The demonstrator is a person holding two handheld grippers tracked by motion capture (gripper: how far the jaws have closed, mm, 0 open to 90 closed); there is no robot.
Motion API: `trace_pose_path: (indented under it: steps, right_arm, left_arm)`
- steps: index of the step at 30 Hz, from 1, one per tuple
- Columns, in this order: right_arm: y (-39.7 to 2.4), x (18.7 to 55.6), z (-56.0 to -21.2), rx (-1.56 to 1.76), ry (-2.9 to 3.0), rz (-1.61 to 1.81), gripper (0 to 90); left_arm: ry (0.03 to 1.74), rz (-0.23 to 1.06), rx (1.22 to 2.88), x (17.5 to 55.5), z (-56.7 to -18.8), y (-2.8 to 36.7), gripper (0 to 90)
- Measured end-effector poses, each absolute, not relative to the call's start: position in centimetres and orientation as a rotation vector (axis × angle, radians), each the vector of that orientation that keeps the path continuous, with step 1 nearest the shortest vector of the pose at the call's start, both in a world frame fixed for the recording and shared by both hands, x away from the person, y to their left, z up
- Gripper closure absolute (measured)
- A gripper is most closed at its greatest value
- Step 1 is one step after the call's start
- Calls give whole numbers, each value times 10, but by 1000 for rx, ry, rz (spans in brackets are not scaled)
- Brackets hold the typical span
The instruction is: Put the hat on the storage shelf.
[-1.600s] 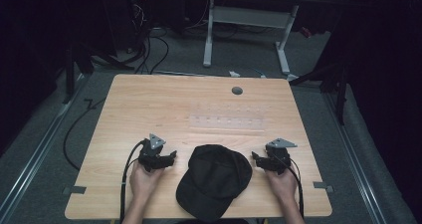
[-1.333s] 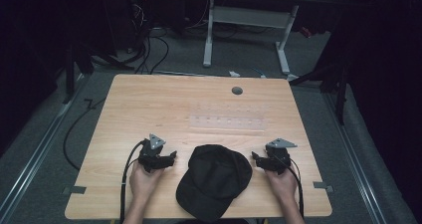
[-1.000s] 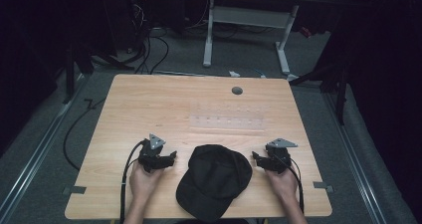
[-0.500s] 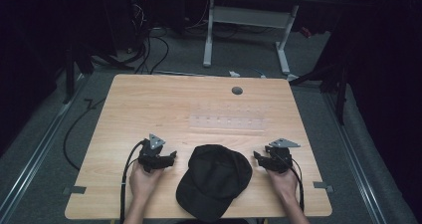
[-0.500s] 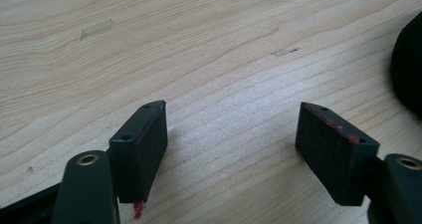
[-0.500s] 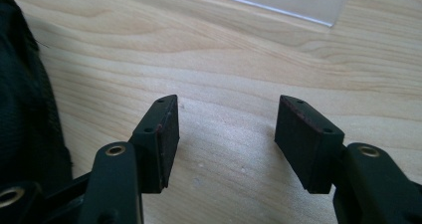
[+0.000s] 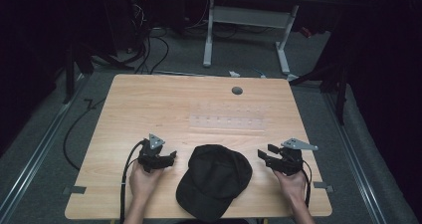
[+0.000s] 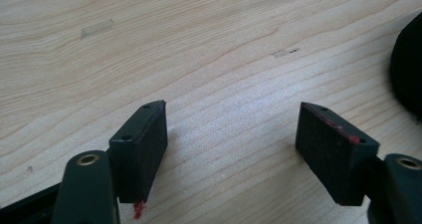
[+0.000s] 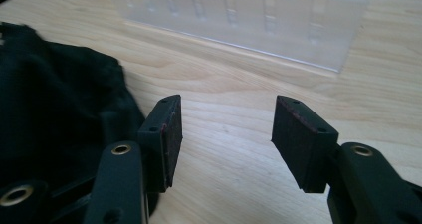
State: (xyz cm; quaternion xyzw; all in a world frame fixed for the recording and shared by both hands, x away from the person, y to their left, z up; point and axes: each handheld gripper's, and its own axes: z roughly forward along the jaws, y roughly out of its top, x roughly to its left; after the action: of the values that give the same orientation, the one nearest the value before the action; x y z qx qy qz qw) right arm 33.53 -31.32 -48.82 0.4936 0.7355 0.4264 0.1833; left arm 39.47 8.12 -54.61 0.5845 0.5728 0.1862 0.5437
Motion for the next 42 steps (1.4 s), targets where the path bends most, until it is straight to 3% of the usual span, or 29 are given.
trace_pose_path:
  steps: [18, 31, 42]
  right_arm:
    - [-264, 325, -452, 1170, 2249, 1334, 412]
    - [-234, 337, -459, 1130, 2357, 1276, 360]
    - [-225, 353, -479, 1202, 2435, 1228, 424]
  left_arm:
    - [1362, 441, 1384, 395, -546, 81, 290]
    - [1363, 441, 1383, 395, -546, 82, 290]
    - [1367, 435, 1373, 395, -546, 82, 289]
